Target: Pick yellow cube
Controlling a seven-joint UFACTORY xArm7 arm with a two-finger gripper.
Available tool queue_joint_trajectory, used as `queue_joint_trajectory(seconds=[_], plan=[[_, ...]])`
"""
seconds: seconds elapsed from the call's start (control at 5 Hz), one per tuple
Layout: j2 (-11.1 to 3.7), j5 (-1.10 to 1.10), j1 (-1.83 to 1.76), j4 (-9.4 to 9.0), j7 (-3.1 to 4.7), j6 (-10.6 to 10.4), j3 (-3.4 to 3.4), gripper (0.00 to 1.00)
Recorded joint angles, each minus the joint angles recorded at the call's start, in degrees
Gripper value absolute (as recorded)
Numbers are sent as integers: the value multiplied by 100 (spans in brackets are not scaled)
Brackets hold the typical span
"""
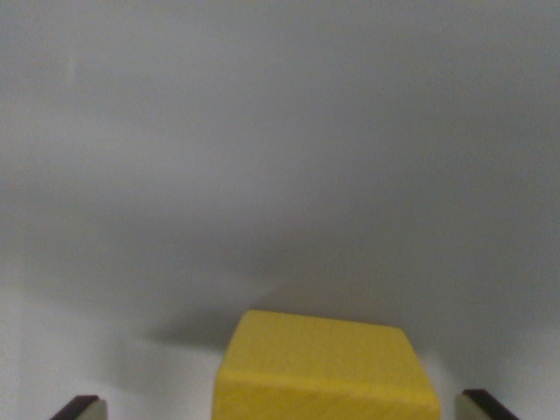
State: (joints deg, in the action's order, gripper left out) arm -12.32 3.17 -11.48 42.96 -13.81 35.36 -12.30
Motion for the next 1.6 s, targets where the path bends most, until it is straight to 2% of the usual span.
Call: queue_joint_trajectory(seconds=[0.2,0.4,1.4,1.6], plan=[[0,0,0,0,0,0,0,0],[0,0,0,0,0,0,0,100],[19,3,1,25,0,44,1,100],[52,7,3,66,0,118,2,100]])
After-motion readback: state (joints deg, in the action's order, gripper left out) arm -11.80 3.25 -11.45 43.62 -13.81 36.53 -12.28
